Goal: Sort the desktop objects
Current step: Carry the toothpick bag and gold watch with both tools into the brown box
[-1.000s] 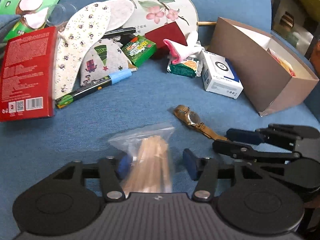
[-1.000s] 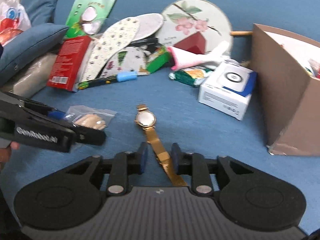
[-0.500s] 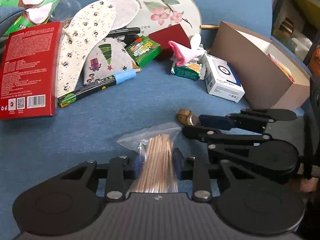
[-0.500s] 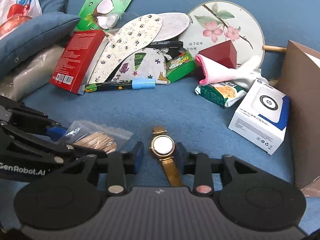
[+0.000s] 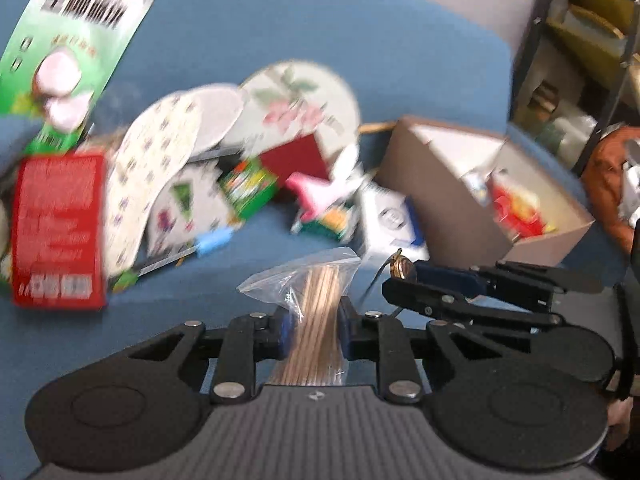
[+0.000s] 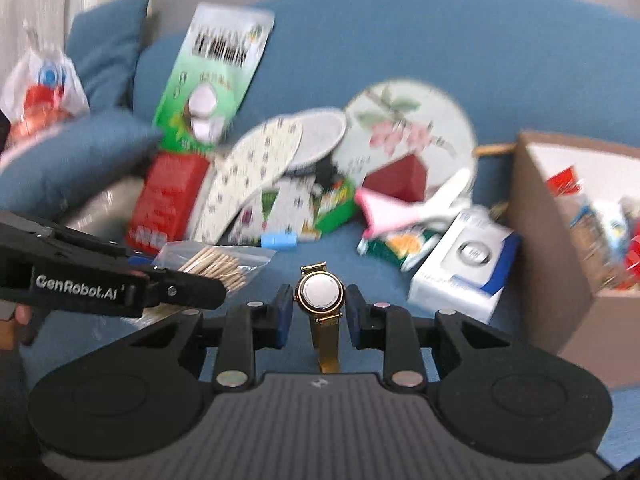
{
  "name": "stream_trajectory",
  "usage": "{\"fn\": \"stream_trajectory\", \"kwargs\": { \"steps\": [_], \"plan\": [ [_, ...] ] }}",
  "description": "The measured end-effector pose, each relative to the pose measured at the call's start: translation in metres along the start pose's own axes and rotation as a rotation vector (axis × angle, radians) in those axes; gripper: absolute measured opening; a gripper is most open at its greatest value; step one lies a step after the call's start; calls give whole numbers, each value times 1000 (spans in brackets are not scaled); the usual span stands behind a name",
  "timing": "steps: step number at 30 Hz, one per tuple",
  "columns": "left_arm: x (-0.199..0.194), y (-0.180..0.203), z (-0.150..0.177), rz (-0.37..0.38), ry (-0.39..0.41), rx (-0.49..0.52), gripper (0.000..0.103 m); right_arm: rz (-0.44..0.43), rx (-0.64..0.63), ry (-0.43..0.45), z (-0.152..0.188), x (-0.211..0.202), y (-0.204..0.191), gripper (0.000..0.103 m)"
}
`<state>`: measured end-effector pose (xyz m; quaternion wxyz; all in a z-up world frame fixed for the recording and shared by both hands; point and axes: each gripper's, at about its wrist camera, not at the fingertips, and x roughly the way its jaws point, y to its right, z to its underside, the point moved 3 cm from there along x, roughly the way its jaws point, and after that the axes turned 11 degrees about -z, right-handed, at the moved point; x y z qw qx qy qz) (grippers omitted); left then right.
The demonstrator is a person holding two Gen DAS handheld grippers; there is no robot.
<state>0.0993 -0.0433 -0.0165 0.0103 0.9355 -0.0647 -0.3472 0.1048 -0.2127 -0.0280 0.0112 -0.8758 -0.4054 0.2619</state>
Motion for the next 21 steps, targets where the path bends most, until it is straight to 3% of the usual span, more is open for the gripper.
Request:
{"fn": "stream_trajectory", "kwargs": {
  "steps": [8, 14, 21],
  "plan": [
    [-3, 66, -56, 115, 93, 71, 23, 66, 8, 139, -43, -72, 34, 27],
    [13, 121, -97, 223, 141, 64, 23, 183, 26, 237, -74, -120, 80, 27],
    [56, 173, -113, 287, 143, 56, 23, 295, 72, 269, -87, -134, 141, 27]
  ]
}}
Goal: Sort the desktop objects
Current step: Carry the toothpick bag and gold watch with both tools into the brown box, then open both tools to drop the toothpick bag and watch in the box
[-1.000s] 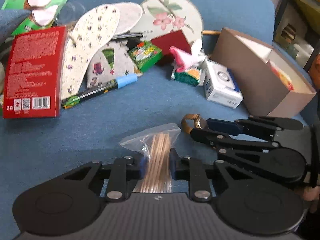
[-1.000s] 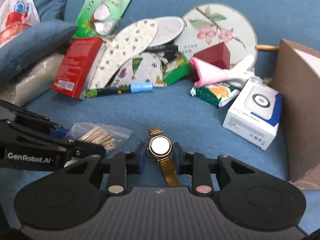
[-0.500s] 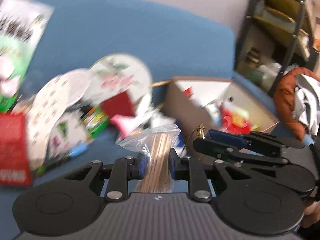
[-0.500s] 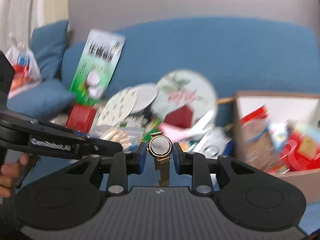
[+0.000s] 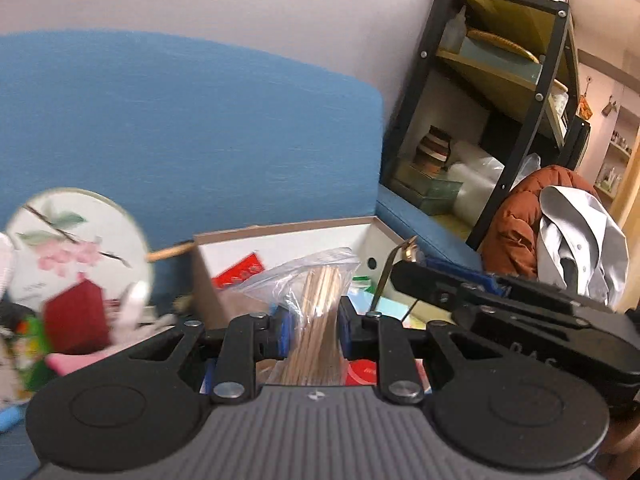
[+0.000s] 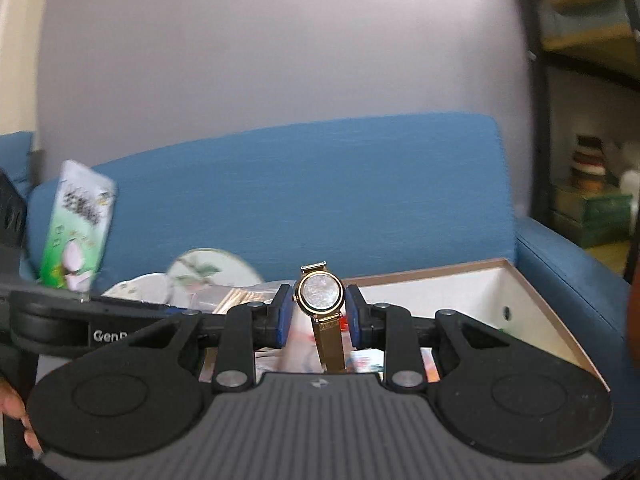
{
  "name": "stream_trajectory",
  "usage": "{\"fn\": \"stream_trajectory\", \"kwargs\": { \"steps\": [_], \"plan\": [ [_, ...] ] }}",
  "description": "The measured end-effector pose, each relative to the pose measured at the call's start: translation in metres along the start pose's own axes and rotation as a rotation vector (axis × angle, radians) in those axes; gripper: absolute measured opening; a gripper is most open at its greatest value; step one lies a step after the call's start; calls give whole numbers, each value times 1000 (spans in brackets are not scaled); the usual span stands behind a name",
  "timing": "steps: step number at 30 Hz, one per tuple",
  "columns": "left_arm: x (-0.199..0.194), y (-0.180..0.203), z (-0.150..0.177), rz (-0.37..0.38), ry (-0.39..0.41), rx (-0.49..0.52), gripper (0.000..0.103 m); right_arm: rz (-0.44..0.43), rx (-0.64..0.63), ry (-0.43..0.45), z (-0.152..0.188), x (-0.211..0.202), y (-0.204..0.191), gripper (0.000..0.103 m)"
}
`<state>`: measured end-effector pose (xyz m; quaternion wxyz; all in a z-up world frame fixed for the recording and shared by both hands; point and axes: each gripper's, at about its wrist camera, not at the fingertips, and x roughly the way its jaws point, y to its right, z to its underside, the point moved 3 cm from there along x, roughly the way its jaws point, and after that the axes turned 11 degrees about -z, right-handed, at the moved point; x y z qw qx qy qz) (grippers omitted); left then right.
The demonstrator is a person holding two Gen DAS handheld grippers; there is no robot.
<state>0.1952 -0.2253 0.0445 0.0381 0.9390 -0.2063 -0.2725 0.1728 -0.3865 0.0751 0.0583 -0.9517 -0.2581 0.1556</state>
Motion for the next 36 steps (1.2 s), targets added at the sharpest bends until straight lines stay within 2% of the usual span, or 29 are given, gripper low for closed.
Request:
{"fn": "stream_trajectory", "kwargs": {
  "steps": [4, 10, 19, 20, 23, 24, 26, 28, 30, 31, 32, 36],
  "plan": [
    [31, 8, 5, -7, -24, -2, 23, 30, 50, -31, 12, 16, 30, 27],
    [69, 10, 20, -29, -70, 15, 23, 74, 87, -135, 47, 37, 66, 27],
    [94, 11, 28, -50, -95, 25, 24, 107, 56, -182, 62, 56, 80, 27],
    [93, 10, 29, -51, -88, 23, 27, 113, 50, -186, 63, 58, 81, 27],
    [88, 6, 29, -65, -73, 17, 44, 126, 35, -189, 63, 60, 80, 30],
    [86, 3, 28, -85, -73, 11, 54, 135, 31, -184, 62, 59, 79, 33],
    [82, -2, 26, -63, -65, -8, 62, 163, 21, -171, 60, 54, 79, 47],
    [74, -6, 24, -11, -56, -44, 87, 190, 9, -171, 59, 50, 79, 53],
    [63, -5, 23, -3, -31, -55, 97, 202, -6, -182, 58, 47, 76, 71],
    [58, -2, 23, -20, -18, -43, 101, 207, -15, -181, 57, 45, 74, 88],
    [54, 1, 22, -33, -8, -26, 102, 210, -30, -170, 57, 42, 70, 93],
    [36, 9, 26, -51, 18, 46, 103, 197, -93, -162, 54, 32, 54, 93]
  ]
}}
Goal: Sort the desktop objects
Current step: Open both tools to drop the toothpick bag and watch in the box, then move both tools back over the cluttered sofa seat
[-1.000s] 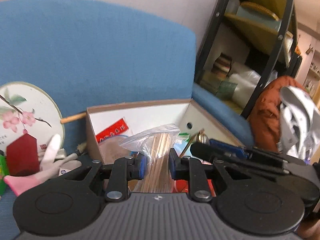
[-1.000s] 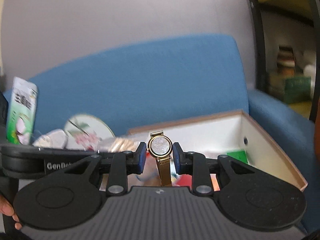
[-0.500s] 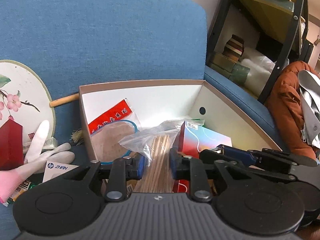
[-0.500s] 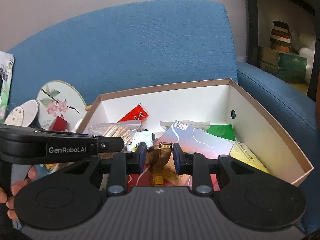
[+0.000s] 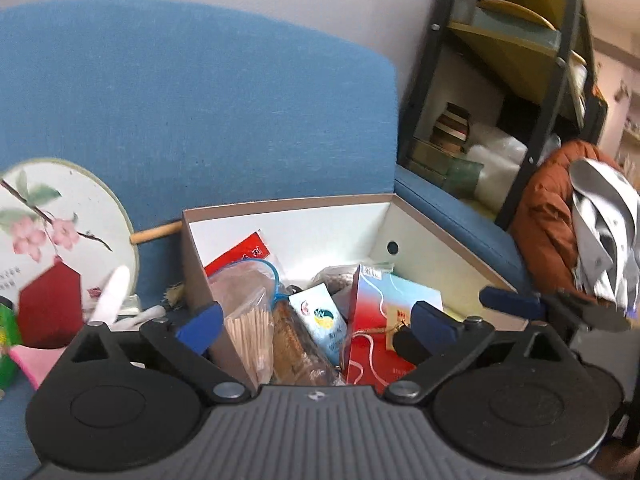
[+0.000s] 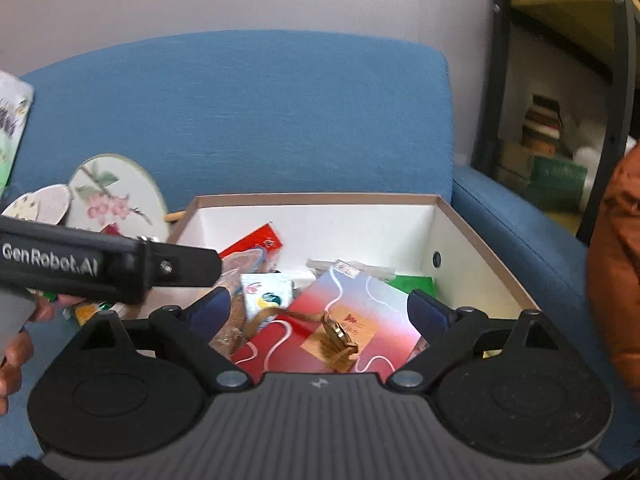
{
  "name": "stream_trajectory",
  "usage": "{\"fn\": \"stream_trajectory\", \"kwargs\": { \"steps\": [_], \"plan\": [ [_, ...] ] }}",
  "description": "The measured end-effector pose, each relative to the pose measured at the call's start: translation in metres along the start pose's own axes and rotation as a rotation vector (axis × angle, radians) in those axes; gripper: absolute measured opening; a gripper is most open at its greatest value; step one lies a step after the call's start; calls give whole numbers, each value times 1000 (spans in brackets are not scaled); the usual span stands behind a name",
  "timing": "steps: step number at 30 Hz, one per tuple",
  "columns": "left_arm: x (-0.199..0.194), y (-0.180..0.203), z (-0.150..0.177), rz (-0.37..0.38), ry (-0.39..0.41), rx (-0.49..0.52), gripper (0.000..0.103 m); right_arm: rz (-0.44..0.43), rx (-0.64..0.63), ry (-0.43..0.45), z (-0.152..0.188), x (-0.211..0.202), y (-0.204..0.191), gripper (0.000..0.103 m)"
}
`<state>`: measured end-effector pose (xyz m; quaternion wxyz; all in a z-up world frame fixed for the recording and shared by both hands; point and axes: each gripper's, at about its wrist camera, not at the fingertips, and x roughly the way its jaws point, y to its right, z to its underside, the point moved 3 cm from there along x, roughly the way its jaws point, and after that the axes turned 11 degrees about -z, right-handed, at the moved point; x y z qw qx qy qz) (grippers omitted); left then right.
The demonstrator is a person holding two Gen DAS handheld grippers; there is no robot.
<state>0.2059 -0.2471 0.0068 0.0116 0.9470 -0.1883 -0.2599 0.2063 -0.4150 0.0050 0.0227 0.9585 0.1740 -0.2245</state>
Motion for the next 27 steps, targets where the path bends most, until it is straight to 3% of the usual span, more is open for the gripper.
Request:
{"fn": "stream_trajectory", "kwargs": {
  "steps": [5, 11, 15, 21, 27],
  "plan": [
    [-23, -4, 5, -27, 16, 26, 103, -22, -31, -21, -3, -11, -19, 93],
    [-74, -37, 32, -85, 59, -29, 103, -93, -93, -26, -2, -30, -60, 94],
    [-110, -73, 66, -151, 25, -110, 103, -182, -176, -57, 12, -35, -108, 94],
    [-159, -125, 116, -271, -35, -155, 103, -329, -290, -115, 44, -38, -192, 94],
    [-207, -181, 157, -441, -75, -207, 103, -459, -333, -173, 73, -41, -255, 94]
  ]
}}
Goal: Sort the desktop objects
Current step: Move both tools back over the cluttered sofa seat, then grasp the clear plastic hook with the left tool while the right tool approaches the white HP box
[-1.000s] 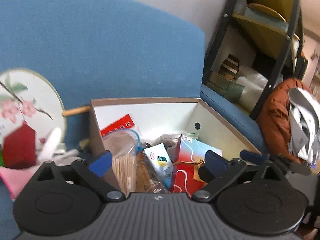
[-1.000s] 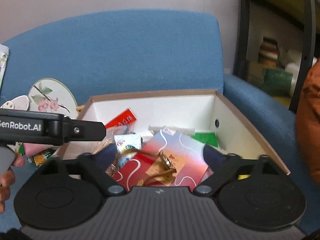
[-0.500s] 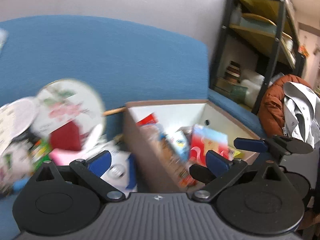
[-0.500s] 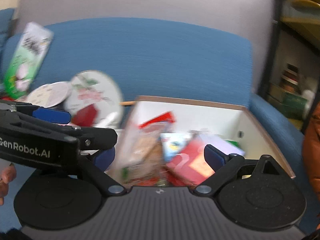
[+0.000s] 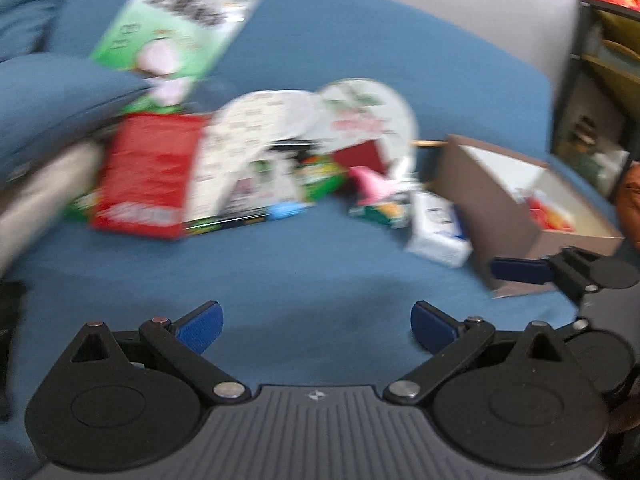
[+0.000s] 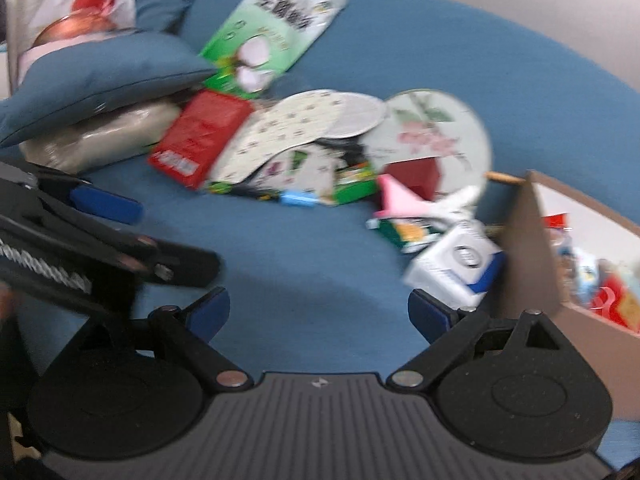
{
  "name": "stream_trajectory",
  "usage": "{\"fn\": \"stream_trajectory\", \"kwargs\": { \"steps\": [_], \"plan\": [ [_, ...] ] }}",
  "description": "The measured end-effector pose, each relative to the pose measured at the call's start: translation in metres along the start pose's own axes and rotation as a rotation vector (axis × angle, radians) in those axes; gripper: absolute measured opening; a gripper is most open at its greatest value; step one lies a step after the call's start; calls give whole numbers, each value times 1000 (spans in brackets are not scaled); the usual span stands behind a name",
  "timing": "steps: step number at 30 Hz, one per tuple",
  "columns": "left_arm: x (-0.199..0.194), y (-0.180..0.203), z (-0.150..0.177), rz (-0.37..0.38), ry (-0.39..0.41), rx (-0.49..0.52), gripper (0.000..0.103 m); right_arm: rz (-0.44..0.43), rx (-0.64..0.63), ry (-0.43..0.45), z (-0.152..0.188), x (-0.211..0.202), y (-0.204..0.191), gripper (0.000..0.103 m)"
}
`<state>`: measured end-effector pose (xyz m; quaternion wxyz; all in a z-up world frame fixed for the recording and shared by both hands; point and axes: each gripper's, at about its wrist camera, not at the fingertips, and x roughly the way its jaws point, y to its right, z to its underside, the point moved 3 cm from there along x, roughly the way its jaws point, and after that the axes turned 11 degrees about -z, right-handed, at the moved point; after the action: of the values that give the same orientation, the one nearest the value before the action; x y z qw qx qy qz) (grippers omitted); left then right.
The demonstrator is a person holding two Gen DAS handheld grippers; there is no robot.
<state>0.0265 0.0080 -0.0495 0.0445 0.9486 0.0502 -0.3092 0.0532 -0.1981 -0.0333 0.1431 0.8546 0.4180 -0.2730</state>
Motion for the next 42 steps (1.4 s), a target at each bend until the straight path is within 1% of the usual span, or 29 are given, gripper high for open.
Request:
{"fn": "stream_trajectory", "kwargs": {
  "steps": [3, 5, 7, 9, 10, 13, 14, 15, 18, 20, 22, 23, 25, 27, 30, 33, 38, 41, 42],
  "plan": [
    [0, -33, 9, -57, -13, -42, 103, -14, 32, -17, 1, 6, -11, 94],
    [7, -47, 12, -92, -41, -71, 102, -16, 58, -26, 1, 9, -13, 94],
    [13, -59, 16, -104, -49, -93, 101, -7, 83, -39, 2, 13, -14, 94],
    [23, -66, 20, -128, -70, -107, 101, 7, 111, -42, 3, 16, -12, 94],
    [28, -68, 21, -133, -79, -117, 98, 13, 130, -42, 5, 17, -12, 94],
    [38, -74, 26, -133, -114, -151, 93, 33, 176, -49, 8, 24, -4, 94],
    [41, -76, 26, -135, -117, -159, 93, 41, 186, -55, 10, 26, -1, 94],
    [41, -77, 26, -142, -97, -151, 93, 50, 194, -60, 11, 28, 2, 94],
    [45, -76, 26, -155, -94, -138, 93, 78, 219, -65, 15, 33, 10, 94],
    [49, -73, 24, -162, -88, -123, 86, 101, 240, -66, 17, 36, 17, 94],
    [52, -70, 21, -166, -79, -110, 71, 131, 262, -63, 17, 40, 25, 94],
    [54, -68, 19, -159, -77, -104, 67, 146, 272, -58, 17, 42, 29, 94],
    [59, -63, 15, -150, -71, -97, 46, 176, 284, -47, 15, 45, 38, 94],
    [63, -59, 13, -141, -66, -98, 39, 209, 285, -41, 12, 49, 47, 94],
    [69, -53, 10, -107, -63, -122, 39, 251, 287, -28, 8, 54, 59, 94],
    [77, -40, 4, -61, -65, -115, 39, 304, 289, -30, 4, 62, 71, 94],
    [98, -19, -8, 19, -62, -106, 39, 427, 309, -34, -3, 80, 87, 94],
    [104, -13, -9, 44, -46, -104, 43, 469, 314, -40, -7, 92, 94, 94],
    [103, -12, -8, 52, -38, -101, 47, 482, 310, -42, -8, 95, 96, 94]
  ]
}}
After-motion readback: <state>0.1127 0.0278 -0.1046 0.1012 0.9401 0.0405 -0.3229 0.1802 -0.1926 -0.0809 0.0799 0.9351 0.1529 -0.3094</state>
